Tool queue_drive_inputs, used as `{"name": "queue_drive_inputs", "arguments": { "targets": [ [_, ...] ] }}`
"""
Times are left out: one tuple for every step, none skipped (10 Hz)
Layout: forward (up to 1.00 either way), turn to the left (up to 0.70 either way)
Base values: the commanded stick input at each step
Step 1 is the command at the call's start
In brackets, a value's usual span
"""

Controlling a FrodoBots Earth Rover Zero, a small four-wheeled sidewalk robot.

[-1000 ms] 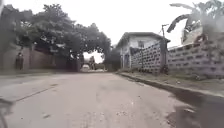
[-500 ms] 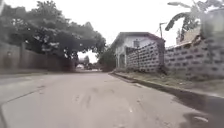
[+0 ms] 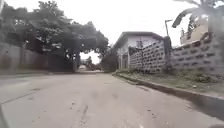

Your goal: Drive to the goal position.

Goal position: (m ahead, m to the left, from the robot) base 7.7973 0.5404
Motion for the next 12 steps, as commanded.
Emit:
{"name": "queue_drive_inputs", "arguments": {
  "targets": [
    [0.70,-0.35],
    [0.70,-0.35],
    [0.70,-0.35],
    [0.70,-0.27],
    [0.70,-0.07],
    [0.70,-0.01],
    [0.70,0.00],
    [0.70,0.00],
    [0.70,0.00],
    [0.70,0.00],
    [0.70,0.00],
    [0.70,0.00]
  ]
}}
